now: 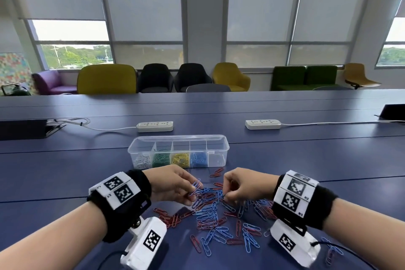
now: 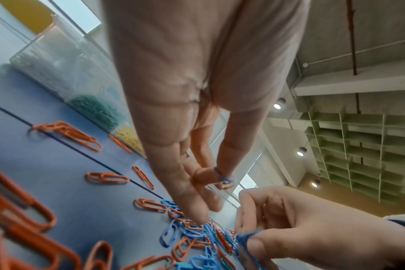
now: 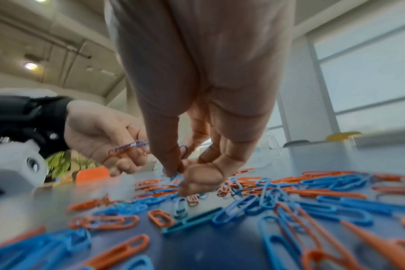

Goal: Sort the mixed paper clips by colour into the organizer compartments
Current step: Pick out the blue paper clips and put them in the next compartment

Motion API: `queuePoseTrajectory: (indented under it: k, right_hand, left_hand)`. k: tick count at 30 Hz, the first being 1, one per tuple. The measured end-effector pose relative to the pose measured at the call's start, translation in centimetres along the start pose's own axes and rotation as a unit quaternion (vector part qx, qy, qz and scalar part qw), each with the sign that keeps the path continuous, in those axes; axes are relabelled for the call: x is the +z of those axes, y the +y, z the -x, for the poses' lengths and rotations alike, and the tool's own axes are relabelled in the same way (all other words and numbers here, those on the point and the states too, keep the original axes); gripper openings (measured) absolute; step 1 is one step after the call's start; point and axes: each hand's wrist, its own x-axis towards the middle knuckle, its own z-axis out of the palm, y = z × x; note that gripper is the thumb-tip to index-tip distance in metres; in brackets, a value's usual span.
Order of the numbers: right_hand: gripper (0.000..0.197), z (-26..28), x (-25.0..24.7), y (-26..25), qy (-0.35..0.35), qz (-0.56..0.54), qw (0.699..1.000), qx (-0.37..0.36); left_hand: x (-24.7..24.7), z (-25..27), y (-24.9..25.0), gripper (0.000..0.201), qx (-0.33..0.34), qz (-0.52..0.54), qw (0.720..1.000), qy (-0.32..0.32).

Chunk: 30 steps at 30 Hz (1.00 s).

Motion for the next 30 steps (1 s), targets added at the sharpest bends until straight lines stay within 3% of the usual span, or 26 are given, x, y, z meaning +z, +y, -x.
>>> queuePoseTrajectory:
  k: [4, 7, 14, 20, 30]
  right_hand:
    - [0.018, 0.1, -0.1, 0.2, 0.015, -0.208, 0.978, -0.004]
    - [0.018, -0.1, -0.1, 0.4, 0.023, -0.26, 0.965, 0.006]
    - [0.018, -0.6, 0.2, 0.0, 0.01, -0.192, 0.981, 0.029]
    - [0.018, -0.1, 0.5, -0.9, -0.016, -0.235, 0.97, 0.054]
    - [0.029, 0.0, 0.6, -0.3, -0.014, -0.061, 0.998, -0.007]
  left_hand:
    - [0.2, 0.0, 0.0, 0.019, 0.006, 0.102, 0.995, 0.006]
    - [0.2, -0.1, 0.0, 0.02, 0.009, 0.125, 0.992, 0.022]
    - [0.4, 0.1, -0.1, 0.017, -0.007, 0.116, 0.992, 0.042]
    - [0.8, 0.2, 0.4, 0.014, -0.014, 0.035, 0.997, 0.07]
    - [1.0, -0.6, 0.4, 0.015, -0.01, -0.049, 0.994, 0.095]
